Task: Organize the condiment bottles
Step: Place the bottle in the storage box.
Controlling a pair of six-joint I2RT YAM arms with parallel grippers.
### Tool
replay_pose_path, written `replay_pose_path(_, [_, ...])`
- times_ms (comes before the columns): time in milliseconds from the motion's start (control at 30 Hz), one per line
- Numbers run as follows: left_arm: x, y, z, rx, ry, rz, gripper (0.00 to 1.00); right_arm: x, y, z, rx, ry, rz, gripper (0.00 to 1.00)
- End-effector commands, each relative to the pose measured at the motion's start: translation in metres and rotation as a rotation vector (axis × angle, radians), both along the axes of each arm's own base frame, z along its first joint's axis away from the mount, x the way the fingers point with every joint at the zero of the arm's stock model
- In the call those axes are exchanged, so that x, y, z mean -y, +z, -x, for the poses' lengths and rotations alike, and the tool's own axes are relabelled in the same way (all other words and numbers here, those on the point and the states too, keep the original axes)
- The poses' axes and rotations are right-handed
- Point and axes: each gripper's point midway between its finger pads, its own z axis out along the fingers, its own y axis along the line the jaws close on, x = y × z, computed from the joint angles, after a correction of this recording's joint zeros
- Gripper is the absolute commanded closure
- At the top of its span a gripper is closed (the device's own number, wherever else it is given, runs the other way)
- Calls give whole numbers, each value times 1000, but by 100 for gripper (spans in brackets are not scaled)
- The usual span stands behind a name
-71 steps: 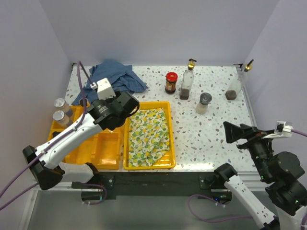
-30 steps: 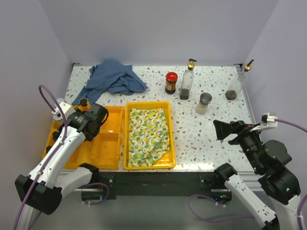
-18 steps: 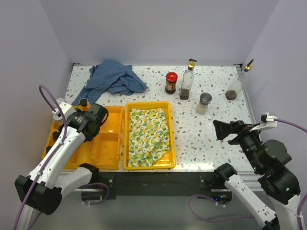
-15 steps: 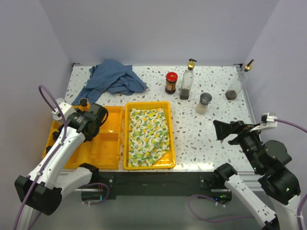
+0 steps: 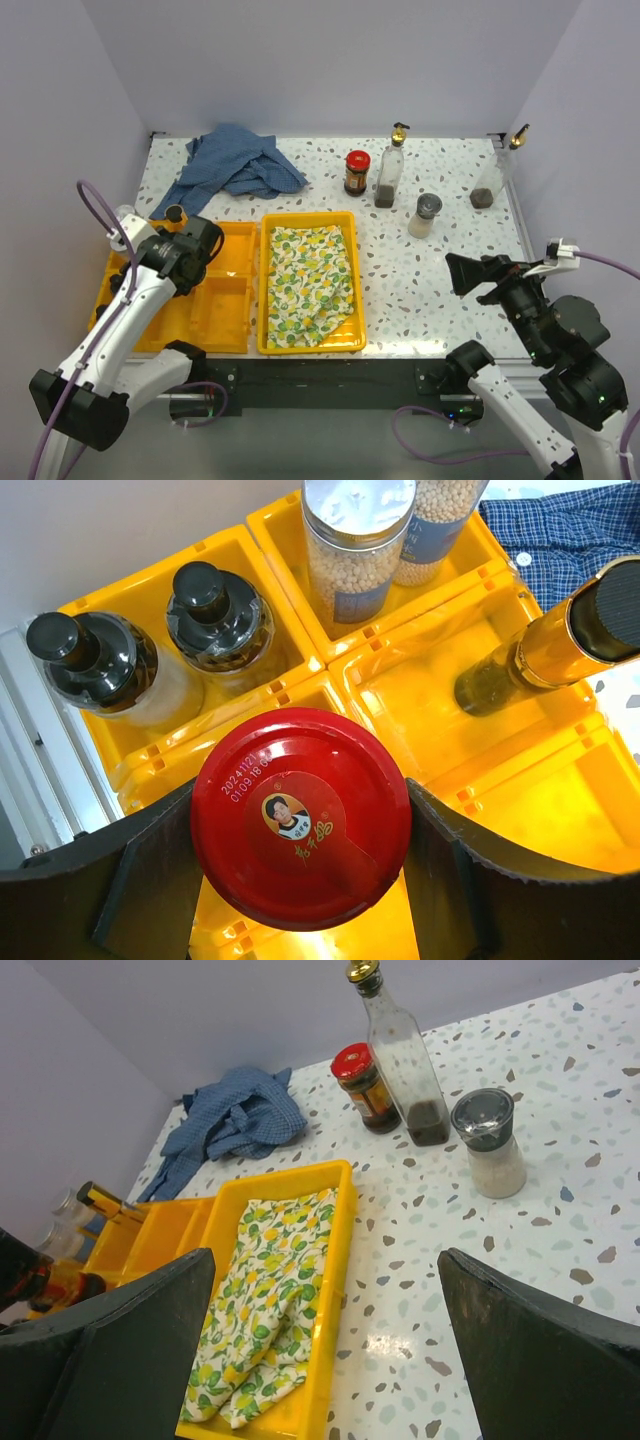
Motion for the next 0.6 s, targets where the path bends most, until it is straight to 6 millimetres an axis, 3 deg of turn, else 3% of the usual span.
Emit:
replay_pose_path(0, [2,20,-8,99,-1,35,100,-3,4,3,20,26,-5,1])
replay_pose_path(200, [11,26,-6,135,-23,115,100,-4,4,2,21,26,-8,1])
replay_pose_path(567, [-10,15,2,109,22,-23,100,-2,7,7,28,29,-20,1])
